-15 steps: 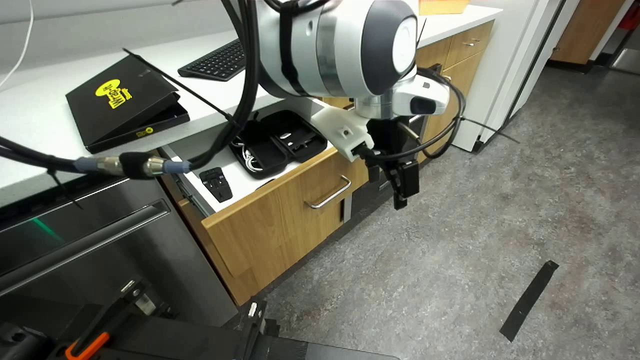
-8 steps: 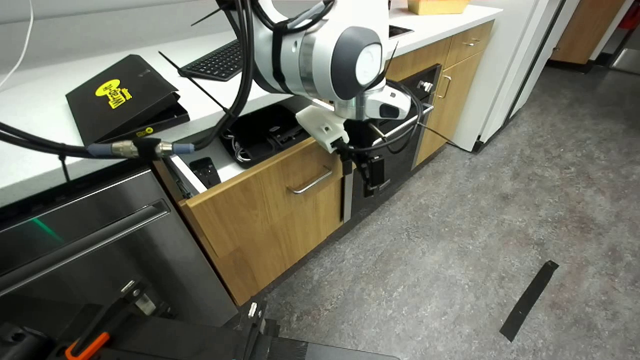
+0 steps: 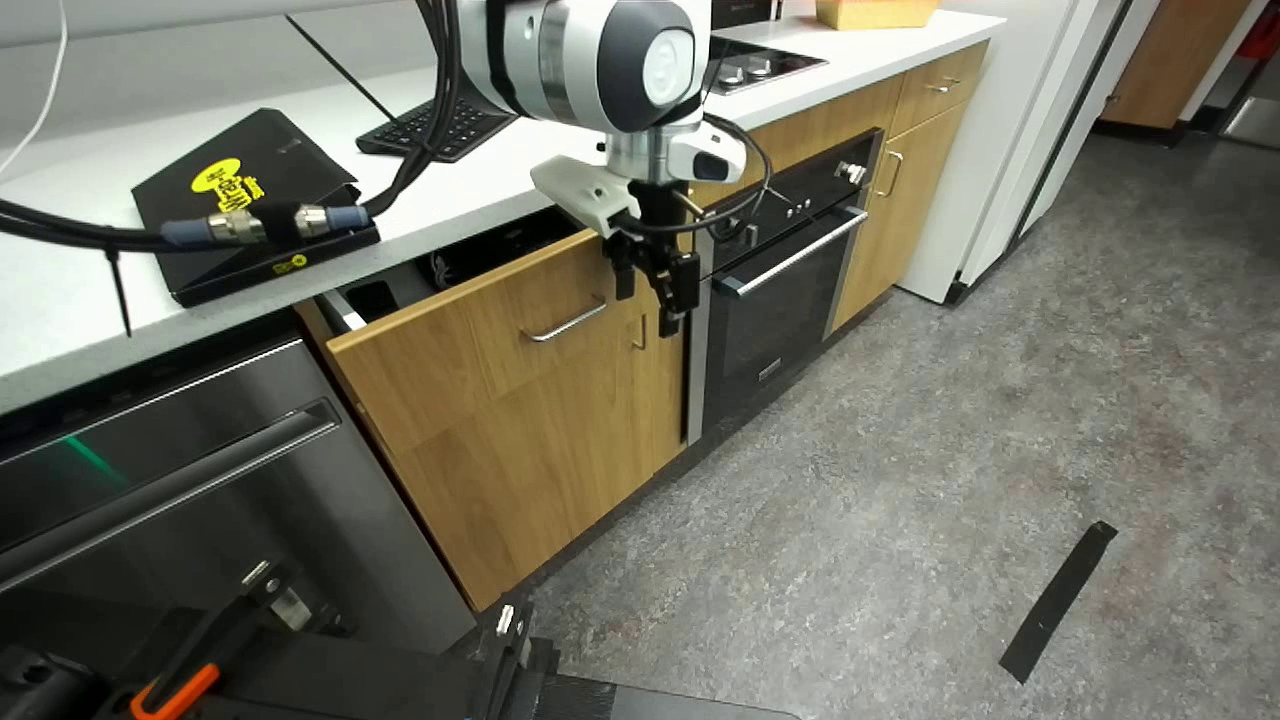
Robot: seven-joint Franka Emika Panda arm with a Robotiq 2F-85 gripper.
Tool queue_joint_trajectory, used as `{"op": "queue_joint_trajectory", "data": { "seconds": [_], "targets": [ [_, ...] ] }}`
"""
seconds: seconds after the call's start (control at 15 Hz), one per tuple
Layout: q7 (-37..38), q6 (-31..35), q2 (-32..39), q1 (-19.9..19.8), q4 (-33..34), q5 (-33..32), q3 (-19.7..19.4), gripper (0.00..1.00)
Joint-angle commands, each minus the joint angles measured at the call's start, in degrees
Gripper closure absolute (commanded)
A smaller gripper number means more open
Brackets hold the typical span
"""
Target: Close the drawer
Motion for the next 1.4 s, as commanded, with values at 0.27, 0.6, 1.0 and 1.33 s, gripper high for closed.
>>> {"op": "queue_joint_trajectory", "data": {
  "seconds": [0.27, 0.6, 1.0, 1.33],
  "targets": [
    [-1.9, -0.6, 2.3, 0.5, 2.7, 3.7, 0.6, 0.00],
    [-4.7, -1.7, 6.8, -0.3, 8.2, 10.1, 4.8, 0.00],
    [-6.4, -1.4, 10.3, 1.1, 13.5, 11.9, 7.9, 0.00],
    [-6.4, -0.6, 8.9, 1.3, 10.3, 10.5, 5.5, 0.00]
  ]
}}
